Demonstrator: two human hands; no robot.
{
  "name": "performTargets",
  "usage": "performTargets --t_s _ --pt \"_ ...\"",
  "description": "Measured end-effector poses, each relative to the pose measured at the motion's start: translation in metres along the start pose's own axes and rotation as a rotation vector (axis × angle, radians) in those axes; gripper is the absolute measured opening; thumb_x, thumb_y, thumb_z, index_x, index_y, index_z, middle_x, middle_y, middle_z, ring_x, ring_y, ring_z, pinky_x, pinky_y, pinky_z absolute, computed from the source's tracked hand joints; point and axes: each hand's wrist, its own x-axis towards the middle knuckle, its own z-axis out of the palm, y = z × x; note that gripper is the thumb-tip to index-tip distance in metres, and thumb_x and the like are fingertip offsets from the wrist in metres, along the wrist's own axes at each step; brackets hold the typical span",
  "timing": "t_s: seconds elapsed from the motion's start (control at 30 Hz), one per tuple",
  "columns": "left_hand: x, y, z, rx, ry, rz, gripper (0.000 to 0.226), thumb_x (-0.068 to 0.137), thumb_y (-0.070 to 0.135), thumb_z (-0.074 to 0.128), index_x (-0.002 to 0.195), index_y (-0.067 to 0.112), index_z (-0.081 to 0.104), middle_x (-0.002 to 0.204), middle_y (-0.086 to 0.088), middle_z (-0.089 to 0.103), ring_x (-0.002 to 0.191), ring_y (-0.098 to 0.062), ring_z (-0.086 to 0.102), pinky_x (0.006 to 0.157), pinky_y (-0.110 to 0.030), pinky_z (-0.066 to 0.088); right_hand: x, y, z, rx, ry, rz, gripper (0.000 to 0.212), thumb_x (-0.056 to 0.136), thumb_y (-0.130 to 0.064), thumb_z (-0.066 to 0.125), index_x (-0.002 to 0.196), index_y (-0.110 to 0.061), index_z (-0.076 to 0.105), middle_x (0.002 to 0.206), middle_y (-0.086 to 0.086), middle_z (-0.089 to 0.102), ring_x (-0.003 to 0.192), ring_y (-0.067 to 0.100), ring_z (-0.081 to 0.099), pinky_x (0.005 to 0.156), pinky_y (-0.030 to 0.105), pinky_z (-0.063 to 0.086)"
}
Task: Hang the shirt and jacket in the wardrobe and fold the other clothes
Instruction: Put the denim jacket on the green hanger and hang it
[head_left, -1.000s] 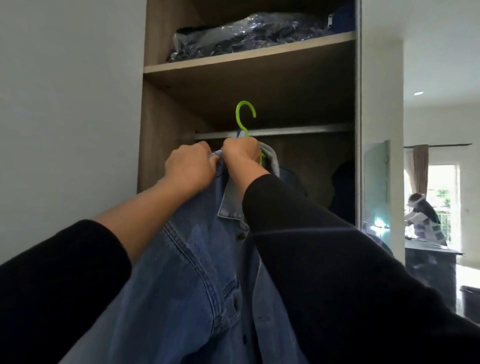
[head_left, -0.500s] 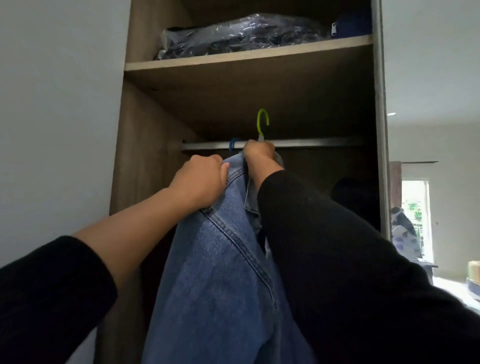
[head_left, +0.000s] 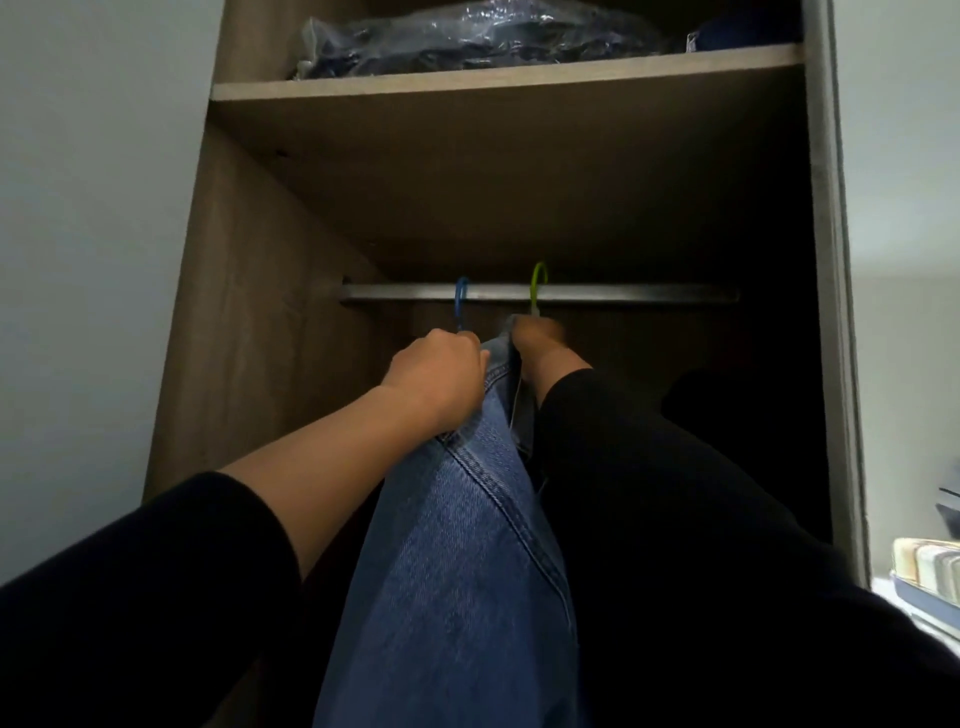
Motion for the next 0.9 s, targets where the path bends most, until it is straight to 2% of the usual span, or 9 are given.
performTargets --t_s 0.07,0.17,0.4,0.53,0.63,0.77,0.9 --pt "0.001 0.002 0.008 0.0 -0.025 0.002 0.035 0.102 0.032 0.03 0.11 0.006 0.052 0.109 -0.019 0.058 0.094 -0.035 0.058 0.066 -0.034 0.039 0.01 0.011 0.001 -0.01 0.002 0.01 0.033 0.088 -0.014 0.055 0.12 -0.005 0.059 0.107 0.01 0.066 0.088 0.024 0.065 0.071 0.03 0.053" --pt "0.0 0.005 0.018 0.003 -0.029 -0.016 0.034 0.102 0.031 0.032 0.111 0.005 0.051 0.111 -0.02 0.058 0.097 -0.037 0.058 0.066 -0.034 0.038 0.015 0.018 0.0 -0.036 0.003 0.016 0.035 0.089 -0.015 0.053 0.122 -0.004 0.059 0.115 0.013 0.064 0.103 0.028 0.063 0.09 0.034 0.052" --pt "-0.009 0.005 0.027 -0.048 -0.022 -0.051 0.037 0.102 0.032 0.029 0.11 0.004 0.052 0.108 -0.021 0.059 0.094 -0.037 0.059 0.065 -0.033 0.038 0.004 0.02 -0.003 -0.103 0.027 -0.041 0.038 0.096 -0.022 0.045 0.127 -0.001 0.053 0.13 0.017 0.056 0.118 0.034 0.055 0.102 0.042 0.045" --pt "-0.016 0.005 0.025 -0.064 -0.036 -0.087 0.04 0.101 0.034 0.028 0.114 0.005 0.052 0.11 -0.021 0.059 0.097 -0.037 0.058 0.07 -0.035 0.04 -0.008 0.019 -0.012 -0.155 0.095 -0.075 0.041 0.097 -0.022 0.045 0.13 0.002 0.047 0.136 0.019 0.05 0.124 0.034 0.05 0.104 0.039 0.042" --pt "-0.023 0.004 0.02 -0.054 -0.008 -0.092 0.038 0.101 0.035 0.029 0.111 0.007 0.053 0.11 -0.019 0.059 0.098 -0.036 0.057 0.072 -0.035 0.039 -0.017 0.017 -0.018 -0.182 0.114 -0.079 0.041 0.095 -0.023 0.047 0.131 -0.002 0.048 0.137 0.016 0.048 0.126 0.032 0.048 0.103 0.037 0.042" --pt "-0.042 0.002 0.009 -0.042 0.052 -0.122 0.036 0.1 0.035 0.03 0.113 0.01 0.051 0.114 -0.016 0.056 0.103 -0.034 0.055 0.08 -0.038 0.043 -0.036 0.02 -0.025 -0.284 0.097 -0.183 0.048 0.096 -0.022 0.046 0.141 -0.01 0.036 0.146 0.012 0.037 0.136 0.025 0.033 0.107 0.03 0.028" --pt "-0.066 -0.004 -0.013 -0.024 0.063 -0.187 0.033 0.1 0.033 0.032 0.118 0.01 0.047 0.119 -0.017 0.051 0.11 -0.036 0.052 0.086 -0.041 0.041 -0.073 0.027 -0.025 -0.305 0.099 -0.307 0.054 0.098 -0.031 0.042 0.147 -0.013 0.03 0.153 0.012 0.026 0.142 0.026 0.025 0.115 0.036 0.022"
